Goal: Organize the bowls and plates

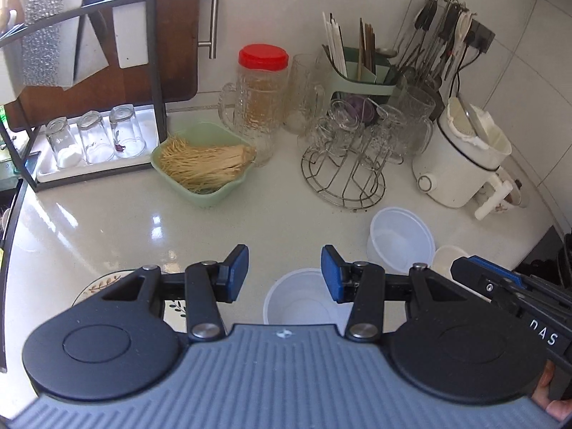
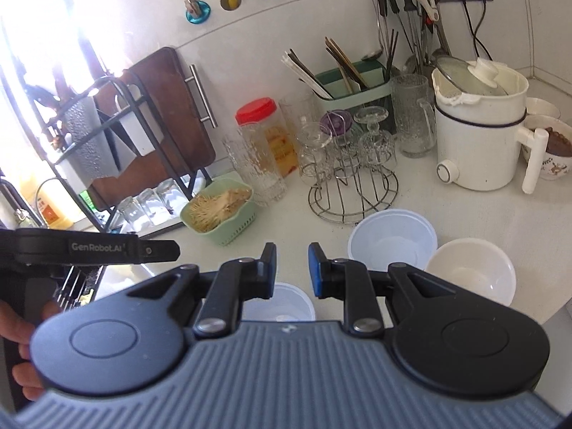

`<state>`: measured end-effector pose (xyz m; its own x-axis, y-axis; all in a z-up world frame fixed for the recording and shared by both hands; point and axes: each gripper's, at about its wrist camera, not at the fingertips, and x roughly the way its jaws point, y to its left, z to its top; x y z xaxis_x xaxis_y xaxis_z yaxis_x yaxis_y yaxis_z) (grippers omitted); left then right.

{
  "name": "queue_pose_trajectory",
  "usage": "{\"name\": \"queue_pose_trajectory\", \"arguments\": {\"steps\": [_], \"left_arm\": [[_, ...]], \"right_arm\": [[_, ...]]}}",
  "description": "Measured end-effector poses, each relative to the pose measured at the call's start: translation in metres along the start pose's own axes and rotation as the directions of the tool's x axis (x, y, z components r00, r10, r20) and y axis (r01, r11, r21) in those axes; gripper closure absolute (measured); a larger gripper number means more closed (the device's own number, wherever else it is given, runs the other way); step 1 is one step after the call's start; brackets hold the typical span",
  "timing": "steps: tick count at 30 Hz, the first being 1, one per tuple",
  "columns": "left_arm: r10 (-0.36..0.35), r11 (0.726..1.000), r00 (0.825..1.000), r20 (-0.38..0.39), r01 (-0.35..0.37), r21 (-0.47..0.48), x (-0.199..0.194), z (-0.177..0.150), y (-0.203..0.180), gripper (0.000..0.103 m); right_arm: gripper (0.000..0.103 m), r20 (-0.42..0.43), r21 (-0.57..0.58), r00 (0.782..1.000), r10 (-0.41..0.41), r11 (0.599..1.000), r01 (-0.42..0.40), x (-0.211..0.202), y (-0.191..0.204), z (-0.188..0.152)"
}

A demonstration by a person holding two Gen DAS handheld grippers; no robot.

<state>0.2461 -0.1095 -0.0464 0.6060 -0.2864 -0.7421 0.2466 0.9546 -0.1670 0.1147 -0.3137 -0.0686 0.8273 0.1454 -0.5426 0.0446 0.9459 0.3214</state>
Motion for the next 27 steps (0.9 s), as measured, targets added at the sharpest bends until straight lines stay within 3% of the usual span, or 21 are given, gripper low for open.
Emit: {"name": "queue_pose_trajectory", "arguments": {"steps": [5,14,27], "left_arm": [[0.038,0.999,0.999,0.039,-0.04,0.027,-0.02,-0.004,-0.01,0.052],[0.046,0.999,0.995,0.085,-0.047,0.018,-0.042,-0.015,-0.026,0.052],[0.022,1.0,0.996,0.085,-0.022,-0.002,-0.052,-0.046,-0.06,0.052]], "right_arm": [[0.08,0.019,-0.014,1.0,0.017,1.0,-0.017,-0.014,-0.002,0.004],[0.08,0.03,-0.042,0.998,0.061,0.997,-0.06,-0.033,-0.006,0.004],[0.08,0.02,-0.059,0.998,0.053,0.997,-0.052,-0.056,-0.032,-0.01]]}}
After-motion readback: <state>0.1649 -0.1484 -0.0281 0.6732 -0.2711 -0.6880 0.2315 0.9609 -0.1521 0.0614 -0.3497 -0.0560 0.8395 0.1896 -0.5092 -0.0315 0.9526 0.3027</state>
